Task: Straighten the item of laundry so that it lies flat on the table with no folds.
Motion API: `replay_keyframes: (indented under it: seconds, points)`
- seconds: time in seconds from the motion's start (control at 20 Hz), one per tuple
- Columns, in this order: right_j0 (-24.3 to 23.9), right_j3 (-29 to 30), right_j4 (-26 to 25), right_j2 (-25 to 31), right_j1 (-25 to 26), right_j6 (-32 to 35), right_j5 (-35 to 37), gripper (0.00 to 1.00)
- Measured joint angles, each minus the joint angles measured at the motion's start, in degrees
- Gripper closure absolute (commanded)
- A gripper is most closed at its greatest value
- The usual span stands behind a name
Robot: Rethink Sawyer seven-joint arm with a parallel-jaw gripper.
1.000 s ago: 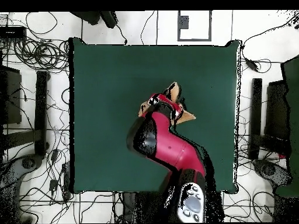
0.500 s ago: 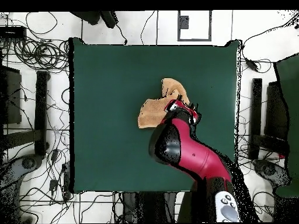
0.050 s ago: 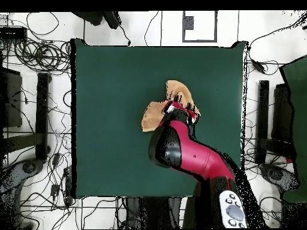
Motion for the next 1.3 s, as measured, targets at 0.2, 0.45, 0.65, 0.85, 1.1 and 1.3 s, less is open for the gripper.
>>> replay_keyframes:
  seconds: [0.2,0.45,0.65,0.85,1.1,1.3]
  points:
    - [-4.4,0.0,-4.6,5.7,1.3,0.0,-0.7,0.0]
    - [-7.5,0.1,-7.4,10.4,3.1,0.0,-1.1,0.0]
    - [-9.8,0.1,-9.4,14.5,3.9,0.0,-1.1,0.0]
    - [-11.8,0.1,-10.9,17.9,4.8,0.0,-1.1,0.0]
    - [-12.9,0.1,-11.5,20.3,5.6,0.0,-1.1,0.0]
    - [-13.1,0.1,-11.5,21.5,5.6,0.0,-1.1,0.0]
